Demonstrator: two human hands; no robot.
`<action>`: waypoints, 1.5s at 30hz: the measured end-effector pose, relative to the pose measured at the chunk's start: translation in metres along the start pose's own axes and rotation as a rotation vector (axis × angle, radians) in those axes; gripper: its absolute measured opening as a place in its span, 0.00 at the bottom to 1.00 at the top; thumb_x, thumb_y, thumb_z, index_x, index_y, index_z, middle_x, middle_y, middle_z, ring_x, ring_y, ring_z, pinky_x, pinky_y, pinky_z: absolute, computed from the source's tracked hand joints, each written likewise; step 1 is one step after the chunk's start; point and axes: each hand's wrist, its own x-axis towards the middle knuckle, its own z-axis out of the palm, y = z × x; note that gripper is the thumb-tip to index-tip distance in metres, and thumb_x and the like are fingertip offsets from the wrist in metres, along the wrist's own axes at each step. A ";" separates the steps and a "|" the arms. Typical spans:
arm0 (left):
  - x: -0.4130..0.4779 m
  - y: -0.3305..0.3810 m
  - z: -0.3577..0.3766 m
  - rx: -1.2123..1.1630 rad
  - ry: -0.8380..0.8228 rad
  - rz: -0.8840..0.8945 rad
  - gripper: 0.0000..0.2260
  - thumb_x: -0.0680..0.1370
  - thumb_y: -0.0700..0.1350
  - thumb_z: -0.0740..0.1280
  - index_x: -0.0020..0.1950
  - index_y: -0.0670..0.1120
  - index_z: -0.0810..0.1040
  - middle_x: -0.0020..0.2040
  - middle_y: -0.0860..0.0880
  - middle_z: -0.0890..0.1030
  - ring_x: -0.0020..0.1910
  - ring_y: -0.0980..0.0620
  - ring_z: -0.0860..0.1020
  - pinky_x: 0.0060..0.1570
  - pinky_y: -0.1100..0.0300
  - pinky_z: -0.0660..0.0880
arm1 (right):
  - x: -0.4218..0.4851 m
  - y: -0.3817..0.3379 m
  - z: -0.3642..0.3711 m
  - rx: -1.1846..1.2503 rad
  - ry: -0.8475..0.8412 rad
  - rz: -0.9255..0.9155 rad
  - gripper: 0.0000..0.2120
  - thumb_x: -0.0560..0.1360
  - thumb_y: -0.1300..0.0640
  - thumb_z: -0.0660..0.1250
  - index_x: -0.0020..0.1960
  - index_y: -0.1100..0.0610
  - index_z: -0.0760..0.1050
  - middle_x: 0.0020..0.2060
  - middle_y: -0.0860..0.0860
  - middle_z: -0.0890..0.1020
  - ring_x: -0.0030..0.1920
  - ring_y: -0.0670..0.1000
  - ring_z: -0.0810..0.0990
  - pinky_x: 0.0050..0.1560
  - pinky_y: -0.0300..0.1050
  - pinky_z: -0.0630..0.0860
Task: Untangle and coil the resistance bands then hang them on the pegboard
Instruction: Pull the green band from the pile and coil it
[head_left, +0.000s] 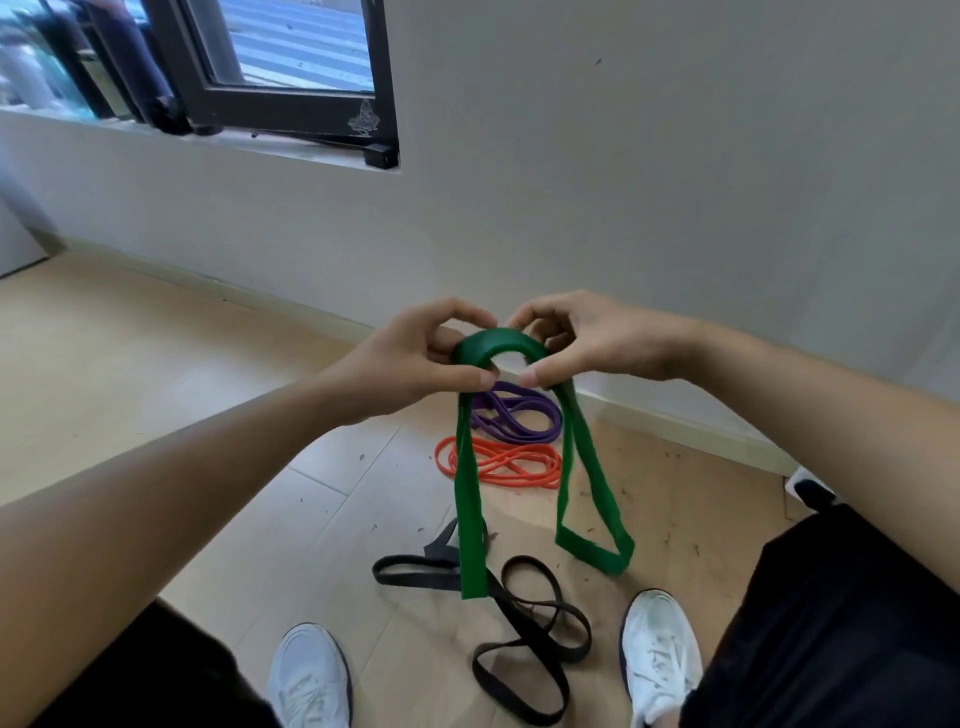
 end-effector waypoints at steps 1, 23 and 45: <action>0.002 0.001 0.004 0.014 -0.014 0.008 0.23 0.73 0.36 0.76 0.65 0.43 0.73 0.48 0.39 0.86 0.50 0.40 0.86 0.53 0.49 0.83 | 0.003 -0.002 0.006 -0.015 0.007 -0.010 0.19 0.72 0.54 0.78 0.60 0.55 0.77 0.52 0.59 0.84 0.51 0.56 0.85 0.51 0.48 0.83; -0.007 -0.050 0.021 0.323 -0.155 -0.078 0.18 0.71 0.46 0.79 0.57 0.43 0.80 0.49 0.40 0.84 0.48 0.39 0.82 0.51 0.39 0.80 | -0.020 0.021 -0.031 -0.233 -0.042 0.096 0.11 0.72 0.52 0.79 0.48 0.57 0.82 0.36 0.56 0.79 0.37 0.50 0.76 0.39 0.48 0.72; -0.023 -0.077 0.017 0.346 -0.244 -0.243 0.19 0.74 0.43 0.77 0.63 0.50 0.78 0.57 0.50 0.84 0.48 0.56 0.84 0.49 0.64 0.81 | 0.000 0.006 0.015 -0.127 0.039 -0.122 0.10 0.74 0.57 0.76 0.53 0.60 0.82 0.40 0.53 0.85 0.39 0.48 0.84 0.38 0.39 0.77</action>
